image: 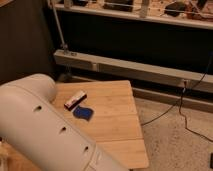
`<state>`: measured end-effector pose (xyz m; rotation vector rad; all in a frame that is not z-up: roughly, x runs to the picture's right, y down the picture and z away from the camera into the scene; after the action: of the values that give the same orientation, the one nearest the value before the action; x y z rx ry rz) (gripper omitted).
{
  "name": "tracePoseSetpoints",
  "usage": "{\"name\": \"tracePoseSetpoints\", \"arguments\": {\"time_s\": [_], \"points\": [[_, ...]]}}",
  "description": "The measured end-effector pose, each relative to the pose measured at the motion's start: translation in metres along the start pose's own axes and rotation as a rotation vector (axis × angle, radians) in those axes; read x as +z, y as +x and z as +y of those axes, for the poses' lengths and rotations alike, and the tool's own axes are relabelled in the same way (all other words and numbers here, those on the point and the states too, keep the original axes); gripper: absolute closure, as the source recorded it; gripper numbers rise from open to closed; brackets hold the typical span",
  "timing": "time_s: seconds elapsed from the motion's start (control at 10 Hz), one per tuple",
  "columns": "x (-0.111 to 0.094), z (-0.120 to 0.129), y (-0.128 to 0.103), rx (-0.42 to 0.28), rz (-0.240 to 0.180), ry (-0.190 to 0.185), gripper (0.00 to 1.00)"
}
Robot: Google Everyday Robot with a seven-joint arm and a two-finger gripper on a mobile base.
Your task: Place the bottle in the ceramic bowl
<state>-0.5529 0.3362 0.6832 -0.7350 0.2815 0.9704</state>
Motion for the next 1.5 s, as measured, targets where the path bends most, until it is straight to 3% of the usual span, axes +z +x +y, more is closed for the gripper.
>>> {"name": "tracePoseSetpoints", "arguments": {"time_s": [0.2,0.7,0.8,1.1,1.5], "points": [[0.007,0.007,-0.001,-0.019,0.014,0.017,0.41],[0.012,-0.001,-0.002,0.003,0.063,0.096,0.94],[0.006,-0.009,-0.007,0.016,0.057,0.113,0.99],[-0.031,-0.051,-0.034,0.067,0.009,0.157,1.00],[-0.080,-0.101,-0.057,0.104,-0.094,0.177,1.00]]}}
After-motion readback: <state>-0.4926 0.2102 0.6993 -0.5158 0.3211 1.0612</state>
